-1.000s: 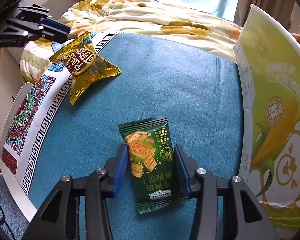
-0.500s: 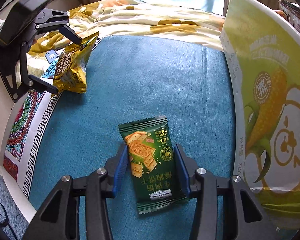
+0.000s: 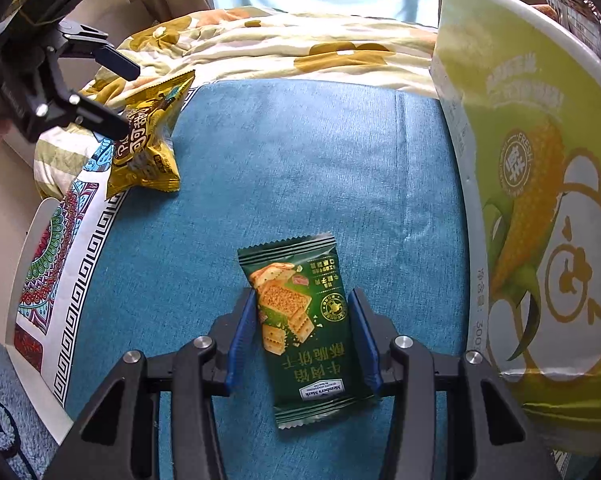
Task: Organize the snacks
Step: 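Lift the gold bag with the left tool while the right tool lifts the green packet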
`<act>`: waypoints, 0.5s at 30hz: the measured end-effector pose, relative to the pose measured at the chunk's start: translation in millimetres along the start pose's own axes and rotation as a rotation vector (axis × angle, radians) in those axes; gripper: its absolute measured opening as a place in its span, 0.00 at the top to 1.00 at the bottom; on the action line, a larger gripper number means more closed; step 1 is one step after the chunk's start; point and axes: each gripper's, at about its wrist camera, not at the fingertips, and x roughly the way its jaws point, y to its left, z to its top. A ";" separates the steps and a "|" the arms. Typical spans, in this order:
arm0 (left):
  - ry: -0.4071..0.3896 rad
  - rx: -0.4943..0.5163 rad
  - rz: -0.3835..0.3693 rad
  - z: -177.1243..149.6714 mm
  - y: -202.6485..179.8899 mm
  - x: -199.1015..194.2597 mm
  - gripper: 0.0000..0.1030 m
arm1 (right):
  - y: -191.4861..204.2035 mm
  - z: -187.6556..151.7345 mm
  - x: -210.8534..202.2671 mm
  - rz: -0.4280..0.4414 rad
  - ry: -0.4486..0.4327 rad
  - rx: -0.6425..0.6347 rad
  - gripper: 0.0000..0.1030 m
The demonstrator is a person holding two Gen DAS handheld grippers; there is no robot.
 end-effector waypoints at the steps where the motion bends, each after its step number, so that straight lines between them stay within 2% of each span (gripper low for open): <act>1: -0.025 -0.073 0.007 -3.0 3.5 -2.0 0.01 | -0.5 -0.2 -0.2 0.003 -0.003 0.007 0.58; 3: -0.051 -0.228 0.012 -10.1 10.6 1.3 0.01 | -1.2 -0.4 -0.7 0.004 -0.008 0.022 0.58; 6: -0.049 -0.414 -0.031 -29.9 19.0 14.9 0.01 | -0.8 -0.4 -1.0 -0.005 -0.018 0.040 0.58; 8: -0.045 -0.448 -0.043 -39.2 17.6 26.1 0.01 | 3.4 -0.2 -0.5 -0.028 -0.019 0.024 0.58; 11: -0.034 -0.446 -0.013 -42.7 12.8 39.6 0.02 | 10.3 -2.1 0.1 -0.060 -0.017 -0.019 0.58; 13: -0.035 -0.458 -0.032 -43.4 11.9 45.6 0.08 | 12.4 -2.2 0.4 -0.065 -0.018 -0.040 0.58; 15: -0.015 -0.468 -0.038 -45.7 10.0 50.7 0.25 | 12.0 -1.7 0.9 -0.066 -0.020 -0.053 0.58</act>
